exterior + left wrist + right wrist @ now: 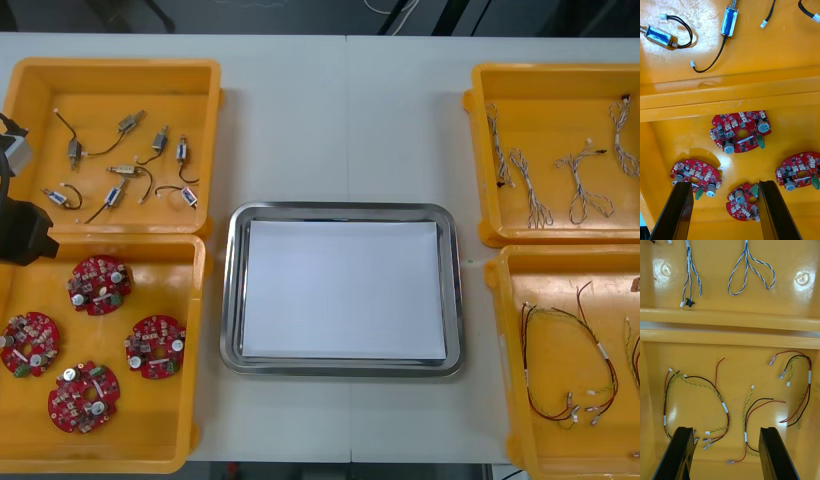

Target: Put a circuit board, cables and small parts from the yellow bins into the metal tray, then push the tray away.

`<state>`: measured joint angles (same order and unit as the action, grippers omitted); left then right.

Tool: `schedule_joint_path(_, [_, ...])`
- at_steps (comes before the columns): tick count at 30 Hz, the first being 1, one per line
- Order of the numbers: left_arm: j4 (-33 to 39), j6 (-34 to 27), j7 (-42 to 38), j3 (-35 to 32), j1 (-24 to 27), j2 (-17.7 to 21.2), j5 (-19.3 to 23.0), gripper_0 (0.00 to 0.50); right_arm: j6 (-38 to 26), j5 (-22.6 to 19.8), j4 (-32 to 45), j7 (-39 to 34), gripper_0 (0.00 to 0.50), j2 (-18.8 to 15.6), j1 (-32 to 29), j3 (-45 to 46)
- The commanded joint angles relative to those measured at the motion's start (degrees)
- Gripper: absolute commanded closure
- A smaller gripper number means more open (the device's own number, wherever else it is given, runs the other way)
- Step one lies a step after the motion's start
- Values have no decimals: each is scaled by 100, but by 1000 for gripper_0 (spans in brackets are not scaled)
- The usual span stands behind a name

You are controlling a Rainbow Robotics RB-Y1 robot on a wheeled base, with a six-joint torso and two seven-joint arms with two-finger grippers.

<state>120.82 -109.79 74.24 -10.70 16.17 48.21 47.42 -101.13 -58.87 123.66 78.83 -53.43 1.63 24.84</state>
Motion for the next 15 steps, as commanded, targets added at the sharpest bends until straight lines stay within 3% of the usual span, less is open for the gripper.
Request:
schedule_joint_path(1, [170, -21, -138, -152, -79, 241, -4, 0, -3, -46, 61, -105, 0, -247, -49, -76])
schedule_joint_path(15, [170, -21, -138, -152, -79, 241, -4, 0, -3, -46, 61, -105, 0, -247, -49, -76])
